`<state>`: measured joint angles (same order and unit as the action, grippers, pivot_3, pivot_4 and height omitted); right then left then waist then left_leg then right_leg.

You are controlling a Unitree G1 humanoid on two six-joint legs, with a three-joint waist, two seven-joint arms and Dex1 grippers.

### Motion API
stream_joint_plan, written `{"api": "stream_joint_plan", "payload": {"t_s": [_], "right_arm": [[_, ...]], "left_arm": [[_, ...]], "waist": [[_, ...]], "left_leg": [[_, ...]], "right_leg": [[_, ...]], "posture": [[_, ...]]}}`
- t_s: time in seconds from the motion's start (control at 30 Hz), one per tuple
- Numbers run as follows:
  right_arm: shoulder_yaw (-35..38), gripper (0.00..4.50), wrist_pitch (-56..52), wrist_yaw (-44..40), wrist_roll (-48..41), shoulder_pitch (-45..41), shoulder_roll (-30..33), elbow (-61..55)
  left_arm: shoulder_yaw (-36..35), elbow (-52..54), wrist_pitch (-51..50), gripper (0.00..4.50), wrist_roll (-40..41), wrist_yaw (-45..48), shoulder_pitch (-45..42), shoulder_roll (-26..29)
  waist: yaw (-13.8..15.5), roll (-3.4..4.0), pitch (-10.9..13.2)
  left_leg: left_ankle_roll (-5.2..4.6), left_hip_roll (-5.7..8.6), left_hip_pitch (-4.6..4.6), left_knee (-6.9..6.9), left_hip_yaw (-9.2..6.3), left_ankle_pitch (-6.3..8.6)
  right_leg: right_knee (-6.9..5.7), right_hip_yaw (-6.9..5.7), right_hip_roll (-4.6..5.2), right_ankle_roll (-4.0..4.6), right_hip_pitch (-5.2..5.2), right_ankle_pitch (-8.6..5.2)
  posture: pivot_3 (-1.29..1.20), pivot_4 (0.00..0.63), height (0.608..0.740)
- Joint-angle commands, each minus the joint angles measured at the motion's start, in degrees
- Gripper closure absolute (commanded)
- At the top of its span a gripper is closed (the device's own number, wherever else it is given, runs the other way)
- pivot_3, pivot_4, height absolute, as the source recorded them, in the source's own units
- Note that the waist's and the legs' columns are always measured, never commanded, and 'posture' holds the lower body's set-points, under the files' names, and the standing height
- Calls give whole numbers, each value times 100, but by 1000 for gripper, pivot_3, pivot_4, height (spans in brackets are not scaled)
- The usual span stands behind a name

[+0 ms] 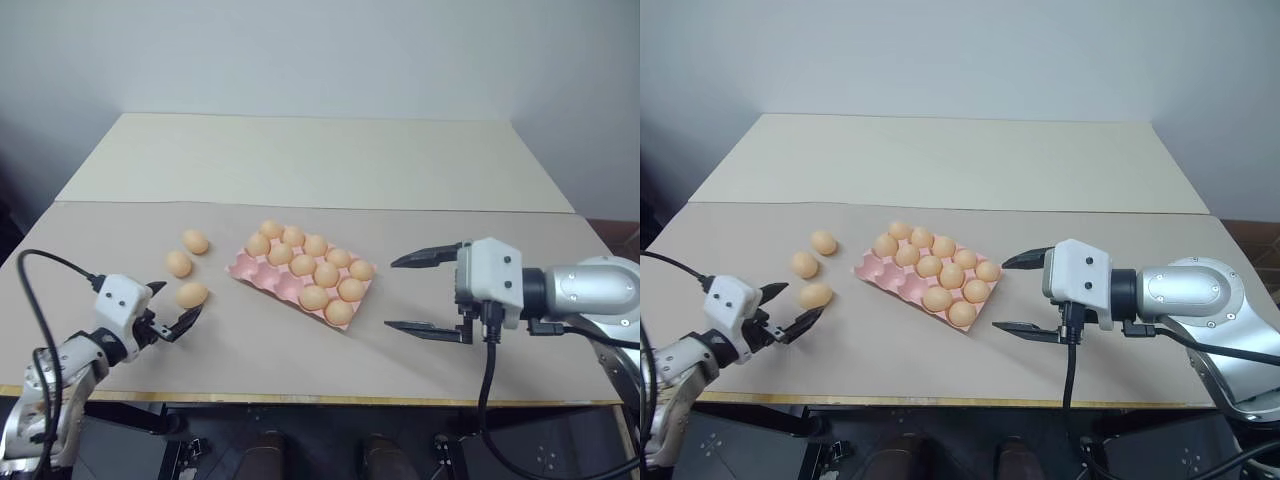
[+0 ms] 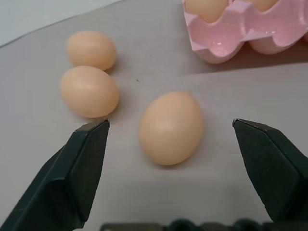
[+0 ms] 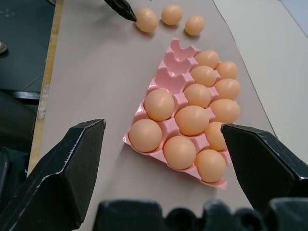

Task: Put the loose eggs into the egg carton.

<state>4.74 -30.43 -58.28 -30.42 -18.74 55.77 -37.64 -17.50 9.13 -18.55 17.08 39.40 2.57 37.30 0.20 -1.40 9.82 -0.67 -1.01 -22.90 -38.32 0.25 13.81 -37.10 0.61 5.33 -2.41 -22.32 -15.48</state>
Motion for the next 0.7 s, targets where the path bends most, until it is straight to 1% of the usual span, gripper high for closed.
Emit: {"api": "stream_joint_plan", "payload": {"t_s": [0.03,0.27,0.37,0.43,0.53,0.57,0.7], "right_arm": [[330,0,-109,142,-104,54,125,-280],[520,0,-250,277,-148,242,198,-459],[547,0,-298,327,-151,260,187,-498],[563,0,-329,357,-165,270,183,-518],[561,0,-328,380,-166,288,190,-532],[552,0,-327,393,-162,289,189,-539],[511,0,-327,435,-150,280,171,-549]], "left_arm": [[188,-325,320,33,-151,-10,-295,-34],[606,-1124,625,33,-353,8,-881,-124],[652,-1249,709,656,-297,89,-960,-188],[716,-1251,694,1261,-316,130,-969,-198],[754,-1255,766,2281,-408,81,-941,-206],[751,-1234,777,2532,-421,63,-930,-210],[698,-1023,860,2532,-354,89,-910,-231]], "waist": [[-2,-1,0],[15,-3,-2],[12,-3,-2],[14,-3,-2],[16,-3,-2],[16,-3,-2],[16,-3,-2]], "left_leg": [[0,0,-1,0,0,0],[0,2,-1,-1,0,0],[0,1,-1,0,0,0],[0,1,-2,0,0,0],[0,1,2,0,0,0],[0,1,2,-1,0,0],[0,1,1,0,0,0]], "right_leg": [[0,0,1,0,-1,0],[-1,0,3,-1,0,0],[0,0,2,-1,-1,0],[-1,-1,2,-1,-2,0],[-3,0,4,-1,1,1],[-3,0,4,-1,1,1],[-2,0,3,-1,1,1]], "posture": [[0,150,740],[0,150,740],[0,150,740],[0,150,740],[0,150,740],[0,150,740],[0,150,740]]}}
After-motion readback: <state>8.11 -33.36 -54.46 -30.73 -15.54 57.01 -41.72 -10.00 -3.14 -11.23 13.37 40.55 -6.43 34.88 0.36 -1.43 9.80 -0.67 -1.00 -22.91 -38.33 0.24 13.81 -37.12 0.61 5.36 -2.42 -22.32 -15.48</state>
